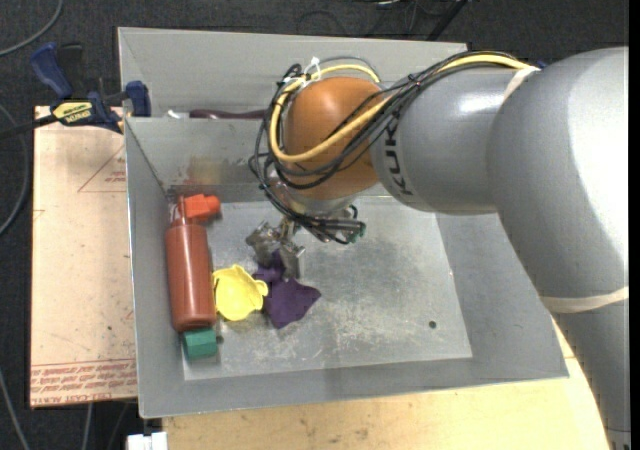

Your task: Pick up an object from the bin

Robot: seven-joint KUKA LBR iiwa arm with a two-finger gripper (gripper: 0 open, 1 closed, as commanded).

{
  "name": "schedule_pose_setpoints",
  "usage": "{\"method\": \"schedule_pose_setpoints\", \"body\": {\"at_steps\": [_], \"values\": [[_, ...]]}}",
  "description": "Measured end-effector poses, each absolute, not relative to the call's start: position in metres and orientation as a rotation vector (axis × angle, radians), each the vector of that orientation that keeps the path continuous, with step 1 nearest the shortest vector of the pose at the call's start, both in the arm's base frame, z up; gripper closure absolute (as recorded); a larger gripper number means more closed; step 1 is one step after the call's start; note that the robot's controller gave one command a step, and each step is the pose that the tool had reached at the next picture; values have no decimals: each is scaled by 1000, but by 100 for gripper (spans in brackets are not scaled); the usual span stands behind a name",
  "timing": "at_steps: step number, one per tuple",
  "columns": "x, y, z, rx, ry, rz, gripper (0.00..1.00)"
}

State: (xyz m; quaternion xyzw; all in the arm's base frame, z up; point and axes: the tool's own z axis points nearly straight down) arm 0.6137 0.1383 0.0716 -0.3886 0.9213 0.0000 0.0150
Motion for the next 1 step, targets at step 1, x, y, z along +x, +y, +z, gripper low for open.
{"method": "schedule_pose_setpoints", "body": {"at_steps": [1], "values": [[614, 138, 72, -1209, 2867, 0, 100]]}}
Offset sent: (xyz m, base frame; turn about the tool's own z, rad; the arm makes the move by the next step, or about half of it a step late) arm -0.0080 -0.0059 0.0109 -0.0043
